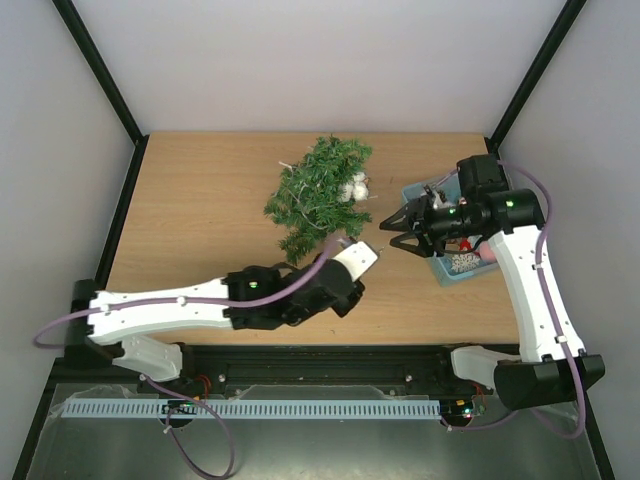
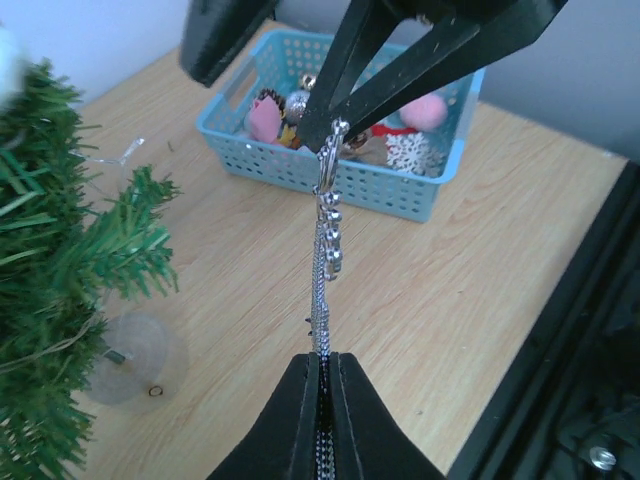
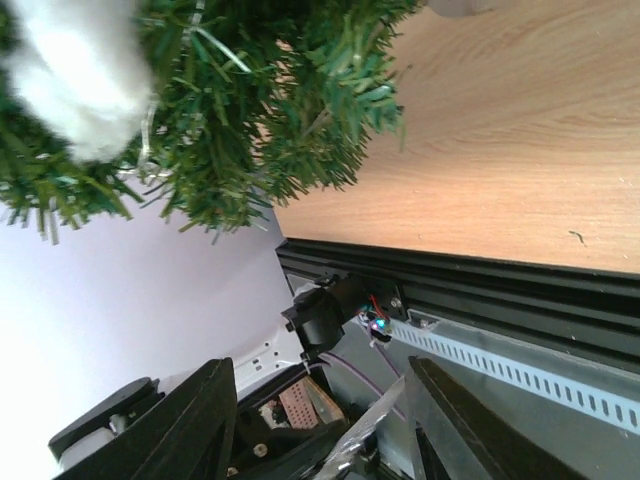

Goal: Decorate the small christmas tree

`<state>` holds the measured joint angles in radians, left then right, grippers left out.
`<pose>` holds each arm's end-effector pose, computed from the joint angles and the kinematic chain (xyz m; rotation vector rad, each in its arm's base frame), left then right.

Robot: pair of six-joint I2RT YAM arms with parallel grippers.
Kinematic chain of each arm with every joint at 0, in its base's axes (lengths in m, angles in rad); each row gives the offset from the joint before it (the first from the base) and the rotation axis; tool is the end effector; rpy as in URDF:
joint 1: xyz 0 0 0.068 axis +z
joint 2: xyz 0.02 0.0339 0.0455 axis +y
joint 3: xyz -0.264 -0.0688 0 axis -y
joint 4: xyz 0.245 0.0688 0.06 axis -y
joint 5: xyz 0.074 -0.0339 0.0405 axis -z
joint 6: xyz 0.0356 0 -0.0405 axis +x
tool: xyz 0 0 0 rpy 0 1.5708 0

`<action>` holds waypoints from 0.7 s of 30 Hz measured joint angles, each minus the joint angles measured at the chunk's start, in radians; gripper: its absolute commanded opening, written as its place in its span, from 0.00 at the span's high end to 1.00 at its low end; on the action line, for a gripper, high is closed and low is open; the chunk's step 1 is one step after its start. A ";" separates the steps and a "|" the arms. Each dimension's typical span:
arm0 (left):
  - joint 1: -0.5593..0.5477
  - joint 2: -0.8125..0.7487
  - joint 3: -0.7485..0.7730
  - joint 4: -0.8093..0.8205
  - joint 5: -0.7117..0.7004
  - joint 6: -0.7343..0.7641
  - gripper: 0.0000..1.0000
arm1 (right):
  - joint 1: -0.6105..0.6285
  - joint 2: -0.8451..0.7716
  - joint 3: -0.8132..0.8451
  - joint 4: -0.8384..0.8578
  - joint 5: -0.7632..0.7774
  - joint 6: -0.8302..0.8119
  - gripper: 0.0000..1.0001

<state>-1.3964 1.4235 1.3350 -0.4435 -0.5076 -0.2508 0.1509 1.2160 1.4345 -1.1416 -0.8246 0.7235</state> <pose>0.0728 -0.3133 0.3594 0.8532 1.8824 -0.4971 0.2073 0.0580 0.3945 0.3628 2.5646 1.3796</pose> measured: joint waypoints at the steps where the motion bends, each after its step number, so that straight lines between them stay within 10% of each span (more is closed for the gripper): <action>1: 0.000 -0.027 -0.006 -0.004 0.012 -0.006 0.98 | 0.000 -0.006 0.000 0.013 -0.003 0.008 0.51; 11: 0.018 -0.377 -0.018 -0.101 0.103 -0.106 0.98 | -0.046 -0.172 -0.061 0.200 -0.033 0.112 0.48; 21: 0.309 -0.518 0.006 -0.132 0.214 -0.105 0.98 | -0.047 -0.358 -0.319 0.415 -0.062 0.284 0.48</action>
<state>-1.0870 0.9051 1.3411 -0.5758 -0.2935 -0.3561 0.1040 0.8577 1.1152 -0.7261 -0.8867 1.0077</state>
